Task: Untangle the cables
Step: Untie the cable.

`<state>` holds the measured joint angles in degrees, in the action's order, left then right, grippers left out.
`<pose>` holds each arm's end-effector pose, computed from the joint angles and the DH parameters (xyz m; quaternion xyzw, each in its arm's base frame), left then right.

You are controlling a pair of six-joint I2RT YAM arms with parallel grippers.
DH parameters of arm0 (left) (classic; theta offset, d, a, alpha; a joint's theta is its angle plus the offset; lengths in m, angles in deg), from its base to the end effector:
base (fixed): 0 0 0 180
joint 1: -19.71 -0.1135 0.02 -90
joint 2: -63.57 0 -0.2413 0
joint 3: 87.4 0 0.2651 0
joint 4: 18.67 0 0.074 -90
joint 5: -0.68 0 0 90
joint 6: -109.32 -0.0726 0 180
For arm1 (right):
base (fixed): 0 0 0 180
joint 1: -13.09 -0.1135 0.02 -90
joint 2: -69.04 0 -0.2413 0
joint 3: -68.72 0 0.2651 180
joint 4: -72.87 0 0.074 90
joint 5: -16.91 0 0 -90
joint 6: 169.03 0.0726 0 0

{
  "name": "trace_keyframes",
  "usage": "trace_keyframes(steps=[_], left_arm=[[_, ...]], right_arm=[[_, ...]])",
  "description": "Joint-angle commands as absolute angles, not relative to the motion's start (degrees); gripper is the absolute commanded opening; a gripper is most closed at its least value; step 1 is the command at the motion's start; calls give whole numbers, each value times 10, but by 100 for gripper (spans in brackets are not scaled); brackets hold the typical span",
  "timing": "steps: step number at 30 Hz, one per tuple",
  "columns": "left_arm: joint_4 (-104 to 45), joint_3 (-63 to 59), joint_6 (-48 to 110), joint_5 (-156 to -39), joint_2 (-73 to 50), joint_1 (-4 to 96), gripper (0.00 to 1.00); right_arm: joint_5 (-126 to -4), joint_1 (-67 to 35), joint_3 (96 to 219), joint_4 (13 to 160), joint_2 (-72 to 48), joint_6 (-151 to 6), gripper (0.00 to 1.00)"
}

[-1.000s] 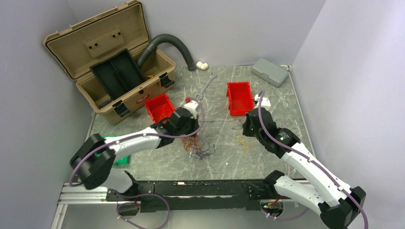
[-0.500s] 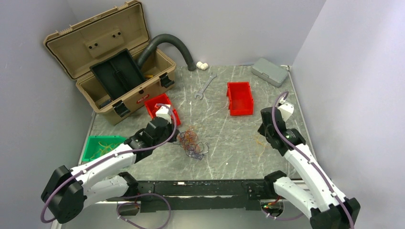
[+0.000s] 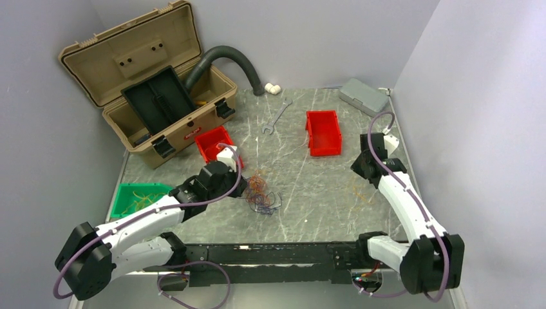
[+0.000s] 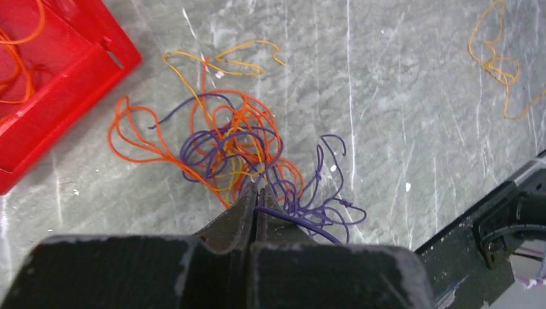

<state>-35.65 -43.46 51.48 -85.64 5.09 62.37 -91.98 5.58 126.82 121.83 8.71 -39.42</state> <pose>0.2056 -0.1831 0.1761 0.0642 0.8699 -0.2743 0.4048 0.2558 0.0100 0.2017 0.3096 0.8791 -0.0109 0.3623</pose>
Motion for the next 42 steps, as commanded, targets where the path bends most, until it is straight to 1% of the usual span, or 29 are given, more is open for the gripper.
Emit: trace_keyframes(steps=[1,3,4,5,7,8,9,14,16,20,25,28,33,37,39,42], left_arm=[[-333,-443,507,-885,58,638,0],[-336,-441,503,-888,54,644,0],[-339,-439,502,-888,50,647,0],[-342,-436,499,-888,47,651,0],[-342,-432,495,-888,41,656,0],[-342,-431,492,-888,39,659,0],[-343,-429,489,-888,36,660,0],[-343,-418,471,-897,26,663,0],[-343,-414,462,-898,22,663,0],[-342,-407,447,-901,16,663,0],[-331,-408,440,-912,12,664,0],[-325,-411,435,-917,13,664,0],[-330,-413,427,-915,21,663,0],[-331,-417,423,-911,30,663,0],[-333,-418,420,-906,30,664,0],[-333,-417,416,-902,28,664,0]], right_arm=[[-885,73,1301,1197,52,-375,0],[-873,74,1294,1193,52,-372,2],[-871,74,1289,1194,54,-368,15],[-874,74,1284,1197,59,-361,37],[-886,75,1273,1203,76,-352,73],[-895,76,1270,1210,85,-347,89],[-902,78,1266,1216,92,-343,98],[-932,105,1274,1289,94,-330,100],[-908,151,1267,1298,92,-347,100],[-831,246,1224,1264,121,-386,100],[-805,286,1188,1228,119,-378,100],[-731,312,1147,1164,100,-388,100],[-630,316,1089,1059,89,-402,100],[-588,303,1068,1012,79,-419,100],[-608,271,1079,1020,50,-426,100],[-675,219,1105,1034,19,-420,100]])
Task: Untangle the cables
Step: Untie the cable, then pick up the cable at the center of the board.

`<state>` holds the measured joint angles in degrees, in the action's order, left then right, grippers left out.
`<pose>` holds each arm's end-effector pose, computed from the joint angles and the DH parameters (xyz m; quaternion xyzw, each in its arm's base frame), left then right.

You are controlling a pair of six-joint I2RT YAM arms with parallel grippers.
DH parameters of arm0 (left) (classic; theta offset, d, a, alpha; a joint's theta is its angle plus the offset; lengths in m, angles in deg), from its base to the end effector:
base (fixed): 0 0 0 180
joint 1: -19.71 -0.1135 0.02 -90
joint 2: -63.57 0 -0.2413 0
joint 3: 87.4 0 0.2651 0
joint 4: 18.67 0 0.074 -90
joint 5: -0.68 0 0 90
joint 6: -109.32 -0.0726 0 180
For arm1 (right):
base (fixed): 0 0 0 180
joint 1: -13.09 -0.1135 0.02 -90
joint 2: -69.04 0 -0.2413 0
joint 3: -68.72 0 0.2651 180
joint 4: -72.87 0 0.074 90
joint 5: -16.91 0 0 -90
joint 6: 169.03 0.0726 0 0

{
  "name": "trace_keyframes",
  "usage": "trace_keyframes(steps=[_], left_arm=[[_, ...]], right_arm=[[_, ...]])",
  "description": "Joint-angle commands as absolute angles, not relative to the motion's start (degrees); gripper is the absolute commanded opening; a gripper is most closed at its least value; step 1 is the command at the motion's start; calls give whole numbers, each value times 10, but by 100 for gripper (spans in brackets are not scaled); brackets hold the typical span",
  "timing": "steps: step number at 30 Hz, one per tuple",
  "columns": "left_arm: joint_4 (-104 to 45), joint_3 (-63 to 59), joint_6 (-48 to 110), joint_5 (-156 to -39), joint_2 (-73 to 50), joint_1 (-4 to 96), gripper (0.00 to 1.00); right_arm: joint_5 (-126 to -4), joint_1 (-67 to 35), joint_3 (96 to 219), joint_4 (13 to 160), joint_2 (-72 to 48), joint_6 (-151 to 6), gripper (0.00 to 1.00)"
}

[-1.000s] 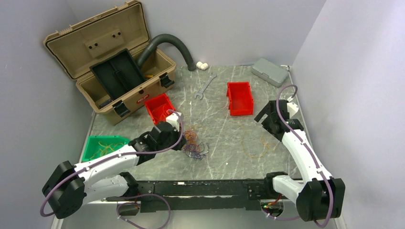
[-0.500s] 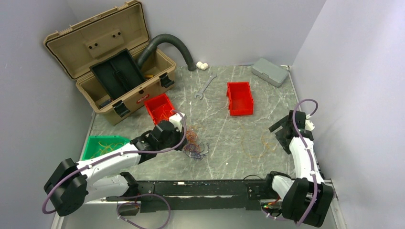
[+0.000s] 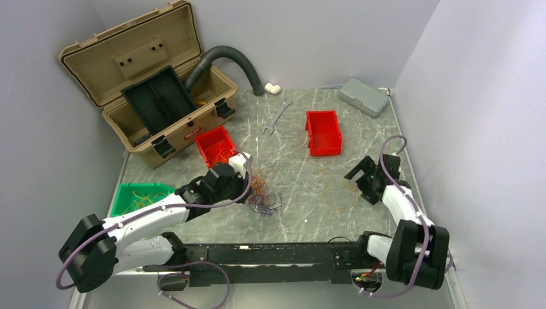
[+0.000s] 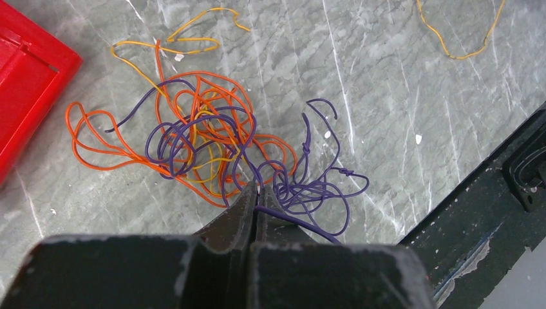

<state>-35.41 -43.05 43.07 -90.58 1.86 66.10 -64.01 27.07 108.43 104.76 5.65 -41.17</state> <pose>0.1920 -0.2039 0.1647 0.1784 0.8651 -0.2772 0.3780 0.2328 -0.0462 0.1026 0.3952 0.8667 0.1350 0.2730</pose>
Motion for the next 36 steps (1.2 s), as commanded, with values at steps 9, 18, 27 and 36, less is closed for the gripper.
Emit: trace_keyframes(steps=[9,18,27,36], left_arm=[[-335,-418,420,-898,30,664,0],[-348,-414,422,-895,40,664,0],[-354,-413,424,-895,46,663,0],[-361,-410,426,-895,46,664,0]], right_arm=[[-892,69,1233,1125,-147,-416,100],[-938,-13,1271,1142,-194,-420,100],[-915,-17,1273,1139,-178,-420,31],[-891,-19,1285,1159,-109,-438,0]])
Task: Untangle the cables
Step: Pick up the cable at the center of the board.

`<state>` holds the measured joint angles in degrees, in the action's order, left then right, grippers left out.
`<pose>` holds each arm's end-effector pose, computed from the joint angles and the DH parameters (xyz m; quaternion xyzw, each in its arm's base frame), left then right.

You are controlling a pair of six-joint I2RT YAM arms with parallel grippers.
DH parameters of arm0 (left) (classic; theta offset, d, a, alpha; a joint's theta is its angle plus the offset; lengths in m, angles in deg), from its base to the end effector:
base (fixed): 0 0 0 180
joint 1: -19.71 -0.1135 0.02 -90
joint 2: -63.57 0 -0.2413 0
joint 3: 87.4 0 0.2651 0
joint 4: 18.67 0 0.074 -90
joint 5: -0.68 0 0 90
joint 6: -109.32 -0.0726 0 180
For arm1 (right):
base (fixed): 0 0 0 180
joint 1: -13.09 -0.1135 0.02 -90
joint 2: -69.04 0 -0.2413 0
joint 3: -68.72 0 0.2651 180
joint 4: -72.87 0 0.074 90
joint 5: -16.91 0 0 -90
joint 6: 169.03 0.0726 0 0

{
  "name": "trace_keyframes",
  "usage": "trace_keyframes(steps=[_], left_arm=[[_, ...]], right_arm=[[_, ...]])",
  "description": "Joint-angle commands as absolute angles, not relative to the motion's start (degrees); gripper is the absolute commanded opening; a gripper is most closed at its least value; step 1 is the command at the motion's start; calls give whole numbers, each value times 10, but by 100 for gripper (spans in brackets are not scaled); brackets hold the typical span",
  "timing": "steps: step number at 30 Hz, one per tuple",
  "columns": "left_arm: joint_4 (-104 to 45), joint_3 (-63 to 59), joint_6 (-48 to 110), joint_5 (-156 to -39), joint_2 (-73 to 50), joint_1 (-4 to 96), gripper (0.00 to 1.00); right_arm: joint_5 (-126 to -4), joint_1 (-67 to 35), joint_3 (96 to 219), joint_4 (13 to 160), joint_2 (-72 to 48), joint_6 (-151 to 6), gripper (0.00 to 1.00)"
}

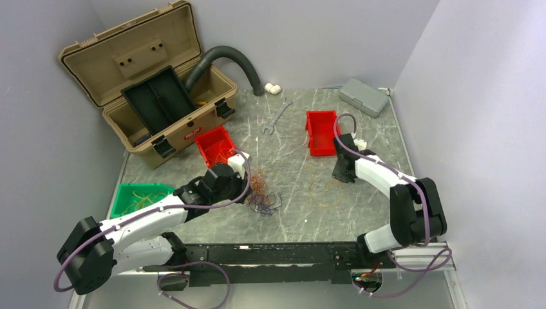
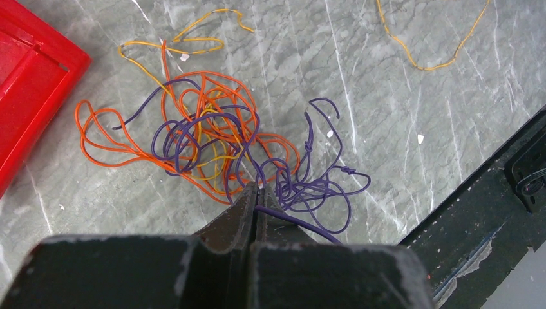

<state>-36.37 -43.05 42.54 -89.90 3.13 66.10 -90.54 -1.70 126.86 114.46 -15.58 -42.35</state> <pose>0.1909 -0.2014 0.1684 0.1795 0.8636 -0.2726 0.3843 0.2842 0.0525 0.1026 0.2126 0.9473 -0.0525 0.2340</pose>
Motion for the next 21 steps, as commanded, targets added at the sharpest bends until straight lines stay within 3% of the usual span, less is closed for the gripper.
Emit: trace_keyframes(steps=[1,4,8,13,16,18,21], left_arm=[[-361,-410,425,-895,46,664,0],[-365,-407,424,-895,45,664,0],[-371,-401,422,-895,44,664,0],[-375,-400,422,-895,44,664,0],[-375,-400,424,-895,46,663,0],[-377,-400,426,-895,47,664,0],[-376,-401,428,-895,48,664,0]], right_arm=[[-883,-20,1283,1156,-99,-444,0],[-856,-23,1279,1151,-71,-457,0],[-805,-25,1266,1141,-46,-472,10],[-776,-30,1246,1130,-43,-467,14],[-766,-35,1236,1123,-43,-466,34],[-765,-37,1233,1122,-38,-467,62],[-771,-37,1234,1126,-27,-473,78]])
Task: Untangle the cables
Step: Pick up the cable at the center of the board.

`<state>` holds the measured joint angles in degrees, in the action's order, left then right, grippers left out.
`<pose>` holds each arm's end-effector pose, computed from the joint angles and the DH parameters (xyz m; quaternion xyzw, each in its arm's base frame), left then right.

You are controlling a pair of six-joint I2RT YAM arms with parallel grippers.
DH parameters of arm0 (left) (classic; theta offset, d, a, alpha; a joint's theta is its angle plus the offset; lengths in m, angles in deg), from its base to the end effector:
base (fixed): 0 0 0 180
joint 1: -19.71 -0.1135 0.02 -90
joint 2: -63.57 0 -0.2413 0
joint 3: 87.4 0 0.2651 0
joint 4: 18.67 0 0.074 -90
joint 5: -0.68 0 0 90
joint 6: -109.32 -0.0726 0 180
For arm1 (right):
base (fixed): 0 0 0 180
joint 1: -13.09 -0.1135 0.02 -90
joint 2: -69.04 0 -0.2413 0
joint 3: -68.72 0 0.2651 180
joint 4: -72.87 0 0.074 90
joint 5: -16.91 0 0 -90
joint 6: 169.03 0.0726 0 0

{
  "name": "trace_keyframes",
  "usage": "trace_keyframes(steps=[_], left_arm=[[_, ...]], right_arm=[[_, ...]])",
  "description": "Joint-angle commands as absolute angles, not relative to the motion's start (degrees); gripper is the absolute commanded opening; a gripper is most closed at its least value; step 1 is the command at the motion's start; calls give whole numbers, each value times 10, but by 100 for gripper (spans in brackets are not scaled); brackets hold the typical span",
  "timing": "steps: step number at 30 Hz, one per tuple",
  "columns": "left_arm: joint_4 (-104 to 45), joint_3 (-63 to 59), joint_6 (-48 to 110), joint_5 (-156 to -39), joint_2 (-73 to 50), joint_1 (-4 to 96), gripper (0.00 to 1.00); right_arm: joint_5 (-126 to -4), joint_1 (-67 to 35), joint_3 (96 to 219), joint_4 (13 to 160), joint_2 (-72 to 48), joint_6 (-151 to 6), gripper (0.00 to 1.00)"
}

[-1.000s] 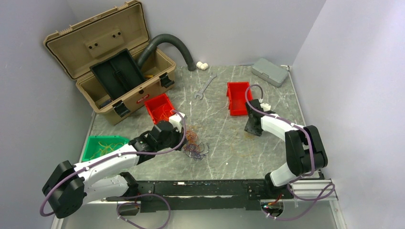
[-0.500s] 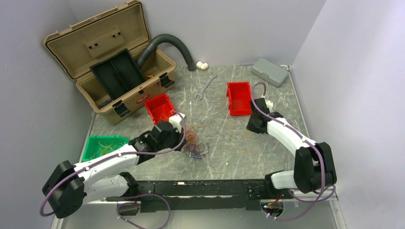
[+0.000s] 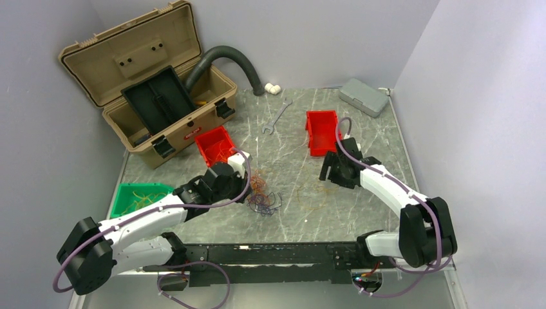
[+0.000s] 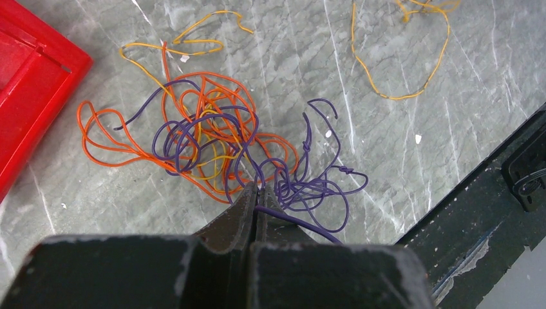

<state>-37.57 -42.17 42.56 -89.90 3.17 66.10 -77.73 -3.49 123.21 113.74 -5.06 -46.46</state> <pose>0.1913 -0.2019 0.1718 0.1795 0.8648 -0.2714 0.3824 0.2659 0.0731 0.1292 0.1446 0.9554 0.0703 0.2478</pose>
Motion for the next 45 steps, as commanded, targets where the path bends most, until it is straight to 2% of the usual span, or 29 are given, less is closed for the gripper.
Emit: trace_keyframes(steps=[1,2,3,14,22,27,38,45], left_arm=[[-377,-401,428,-895,49,664,0],[-377,-401,428,-895,48,663,0],[-378,-401,428,-895,49,663,0],[-382,-394,424,-895,49,664,0],[-385,-390,420,-895,49,664,0],[-390,-387,419,-895,51,664,0],[-383,-384,416,-895,39,664,0],[-383,-387,415,-895,42,664,0]], right_arm=[[-774,-38,1236,1129,-24,-475,86],[-779,-37,1238,1131,-21,-476,96],[-784,-38,1239,1133,-19,-478,99],[-803,-34,1248,1114,-21,-509,100],[-685,-32,1263,1054,-106,-558,100],[-657,-40,1278,1058,-156,-562,100],[-762,-132,1304,1096,-174,-506,100],[-869,-183,1355,1158,-249,-443,100]])
